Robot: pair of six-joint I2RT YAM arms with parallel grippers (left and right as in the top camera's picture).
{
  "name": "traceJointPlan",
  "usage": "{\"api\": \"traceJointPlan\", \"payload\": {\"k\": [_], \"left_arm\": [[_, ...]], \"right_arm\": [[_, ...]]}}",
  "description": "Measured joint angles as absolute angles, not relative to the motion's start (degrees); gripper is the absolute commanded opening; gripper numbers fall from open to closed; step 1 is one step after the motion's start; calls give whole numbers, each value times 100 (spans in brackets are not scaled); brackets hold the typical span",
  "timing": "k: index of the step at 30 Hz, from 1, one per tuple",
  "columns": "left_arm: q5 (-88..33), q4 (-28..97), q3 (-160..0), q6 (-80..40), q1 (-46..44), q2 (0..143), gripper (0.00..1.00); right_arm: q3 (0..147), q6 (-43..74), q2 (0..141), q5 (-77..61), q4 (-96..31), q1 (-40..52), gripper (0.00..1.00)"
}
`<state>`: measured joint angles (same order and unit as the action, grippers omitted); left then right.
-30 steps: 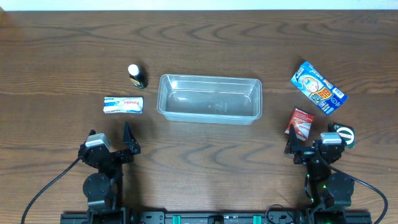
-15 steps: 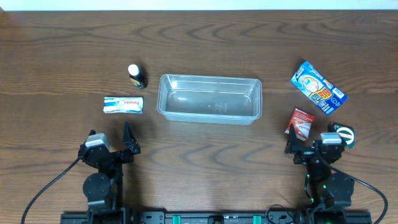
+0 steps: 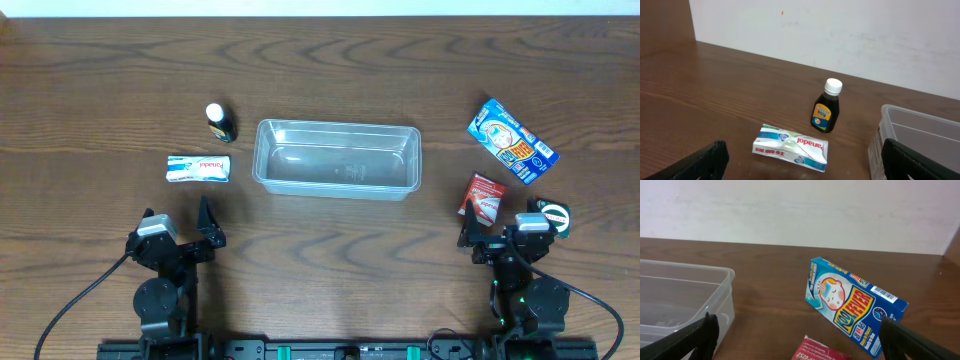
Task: Pack container
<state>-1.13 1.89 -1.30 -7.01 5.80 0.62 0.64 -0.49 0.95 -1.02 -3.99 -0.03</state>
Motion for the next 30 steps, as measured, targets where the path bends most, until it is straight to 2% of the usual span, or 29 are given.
{"api": "traceJointPlan", "payload": {"k": [20,24,30], "left_arm": [[-113,191,-130,-701,580,62,98],[-113,189,-130,-701,580,62,98],[-113,189,-130,-698,580,62,98]], "right_arm": [[64,-40,95,-292,-344,-3,99],[73,244,99,-510,-362,-3,99],[790,635,755,-609,-436,-3,99]]}}
